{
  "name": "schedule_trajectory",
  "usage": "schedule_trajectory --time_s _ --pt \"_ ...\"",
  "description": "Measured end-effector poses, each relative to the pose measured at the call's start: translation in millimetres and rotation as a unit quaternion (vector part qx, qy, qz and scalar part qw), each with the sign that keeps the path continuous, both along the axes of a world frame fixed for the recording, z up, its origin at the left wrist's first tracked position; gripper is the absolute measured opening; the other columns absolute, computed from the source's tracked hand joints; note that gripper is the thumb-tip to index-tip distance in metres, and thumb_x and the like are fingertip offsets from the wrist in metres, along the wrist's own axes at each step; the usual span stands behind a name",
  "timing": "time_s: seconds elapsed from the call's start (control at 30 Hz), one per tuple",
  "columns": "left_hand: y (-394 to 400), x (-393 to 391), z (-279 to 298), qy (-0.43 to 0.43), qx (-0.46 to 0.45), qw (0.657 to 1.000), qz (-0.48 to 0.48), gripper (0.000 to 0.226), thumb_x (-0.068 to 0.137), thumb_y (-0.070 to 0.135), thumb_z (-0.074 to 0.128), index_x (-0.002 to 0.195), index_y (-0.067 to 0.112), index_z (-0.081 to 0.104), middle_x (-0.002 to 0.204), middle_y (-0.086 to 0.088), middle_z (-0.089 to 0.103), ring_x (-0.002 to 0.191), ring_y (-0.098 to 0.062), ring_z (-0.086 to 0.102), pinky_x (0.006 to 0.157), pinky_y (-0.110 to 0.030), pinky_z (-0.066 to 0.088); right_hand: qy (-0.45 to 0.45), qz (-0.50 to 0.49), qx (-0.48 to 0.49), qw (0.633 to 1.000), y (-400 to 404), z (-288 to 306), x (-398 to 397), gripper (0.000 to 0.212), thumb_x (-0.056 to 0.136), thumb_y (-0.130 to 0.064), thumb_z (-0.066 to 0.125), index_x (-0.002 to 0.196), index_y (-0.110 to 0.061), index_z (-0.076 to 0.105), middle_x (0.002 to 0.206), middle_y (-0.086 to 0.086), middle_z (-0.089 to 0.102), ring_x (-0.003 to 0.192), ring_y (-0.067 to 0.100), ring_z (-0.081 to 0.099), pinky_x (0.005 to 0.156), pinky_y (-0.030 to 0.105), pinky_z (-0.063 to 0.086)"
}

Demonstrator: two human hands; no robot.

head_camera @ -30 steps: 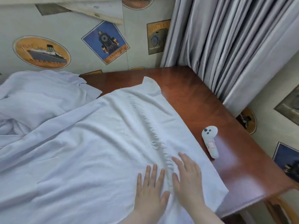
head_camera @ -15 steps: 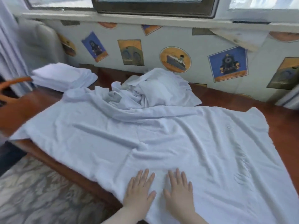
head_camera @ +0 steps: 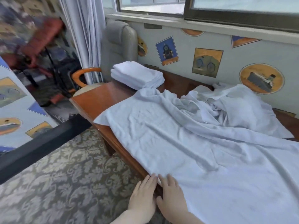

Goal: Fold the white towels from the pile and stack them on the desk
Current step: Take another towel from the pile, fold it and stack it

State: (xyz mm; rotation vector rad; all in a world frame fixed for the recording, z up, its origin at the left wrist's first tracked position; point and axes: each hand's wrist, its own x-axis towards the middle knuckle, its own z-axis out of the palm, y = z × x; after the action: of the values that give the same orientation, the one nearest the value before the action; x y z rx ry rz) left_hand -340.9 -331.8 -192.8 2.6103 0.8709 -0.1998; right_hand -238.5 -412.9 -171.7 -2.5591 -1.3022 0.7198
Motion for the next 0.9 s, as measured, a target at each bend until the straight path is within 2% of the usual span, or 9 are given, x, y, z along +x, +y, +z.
schedule_trajectory --time_s 0.13,0.23,0.27,0.43,0.53,0.7,0.8,0.83,0.9 --pt "87.5 -30.4 7.3 0.006 -0.033 0.999 0.013 0.070 0.097 0.024 0.040 0.156 0.029 0.003 0.163 0.013 -0.006 0.149 -0.006 -0.004 0.120 -0.029 0.002 -0.086 -0.029 0.038 0.995 74.0 9.3 -39.1 0.082 0.070 -0.027 0.064 0.148 -0.022 0.038 0.159 0.003 0.016 0.148 0.028 0.022 0.117 0.042 0.025" --pt "149.7 -44.2 16.6 0.009 -0.058 0.998 0.028 0.062 0.101 0.022 0.035 0.157 0.024 0.007 0.163 0.010 0.000 0.150 -0.008 0.000 0.122 -0.030 0.002 -0.057 -0.037 0.031 0.997 117.0 -0.3 -63.3 0.072 0.087 -0.024 0.047 0.154 -0.025 0.021 0.164 0.000 0.005 0.151 0.019 0.004 0.121 0.037 0.010" --pt "165.7 -49.7 19.3 0.002 -0.076 0.996 0.042 0.060 0.101 0.022 0.034 0.157 0.024 0.010 0.163 0.010 0.003 0.150 -0.009 0.003 0.122 -0.030 0.005 -0.057 -0.040 0.033 0.997 127.4 -3.3 -69.5 0.069 0.089 -0.024 0.043 0.154 -0.026 0.021 0.164 -0.001 0.004 0.151 0.017 0.003 0.122 0.036 0.008" --pt "236.4 -58.5 25.0 -0.090 -0.125 0.980 0.123 0.048 0.100 0.016 0.039 0.147 0.024 0.037 0.153 0.012 0.032 0.139 -0.009 0.032 0.115 -0.030 0.028 -0.034 -0.014 0.083 0.996 172.2 -3.0 -83.9 0.062 0.091 -0.021 0.040 0.151 -0.027 0.029 0.156 -0.014 0.023 0.144 0.007 0.018 0.118 0.021 0.008" --pt "281.5 -40.5 27.1 -0.102 -0.110 0.982 0.117 0.045 0.099 0.015 0.040 0.144 0.023 0.042 0.148 0.011 0.038 0.136 -0.010 0.036 0.111 -0.028 0.032 -0.043 -0.045 0.109 0.992 216.7 -9.1 -77.0 0.059 0.095 -0.026 0.040 0.152 -0.026 0.028 0.156 -0.012 0.027 0.144 0.006 0.021 0.119 0.022 0.010" --pt "352.7 -30.5 27.0 -0.070 -0.049 0.995 0.046 0.045 0.099 0.012 0.040 0.142 0.026 0.043 0.147 0.012 0.039 0.136 -0.008 0.035 0.111 -0.027 0.030 -0.049 -0.106 0.122 0.986 302.6 -21.9 -74.4 0.059 0.095 -0.032 0.044 0.151 -0.025 0.031 0.156 -0.008 0.029 0.142 0.011 0.029 0.116 0.028 0.024" --pt "402.3 -32.3 25.0 -0.053 -0.006 0.999 0.000 0.043 0.099 0.016 0.044 0.139 0.033 0.046 0.146 0.016 0.038 0.137 -0.006 0.032 0.110 -0.026 0.028 -0.084 -0.095 0.131 0.983 341.5 -21.9 -74.4 0.056 0.075 -0.030 0.074 0.129 -0.021 0.062 0.137 -0.002 0.057 0.123 0.016 0.057 0.098 0.035 0.050" --pt "415.1 -30.7 24.4 -0.048 0.003 0.999 -0.016 0.042 0.100 0.019 0.045 0.139 0.034 0.046 0.146 0.017 0.038 0.137 -0.005 0.030 0.110 -0.026 0.028 -0.106 -0.085 0.140 0.981 350.4 -20.6 -73.2 0.057 0.065 -0.032 0.082 0.119 -0.022 0.069 0.127 -0.003 0.064 0.114 0.015 0.064 0.090 0.033 0.055" --pt "432.0 -26.1 22.7 -0.032 0.010 0.998 -0.046 0.040 0.099 0.028 0.050 0.138 0.034 0.044 0.144 0.018 0.039 0.135 -0.006 0.032 0.109 -0.026 0.030 -0.126 -0.093 0.145 0.977 364.9 -19.0 -69.4 0.058 0.057 -0.035 0.086 0.112 -0.022 0.072 0.116 -0.006 0.069 0.104 0.013 0.068 0.082 0.030 0.058"
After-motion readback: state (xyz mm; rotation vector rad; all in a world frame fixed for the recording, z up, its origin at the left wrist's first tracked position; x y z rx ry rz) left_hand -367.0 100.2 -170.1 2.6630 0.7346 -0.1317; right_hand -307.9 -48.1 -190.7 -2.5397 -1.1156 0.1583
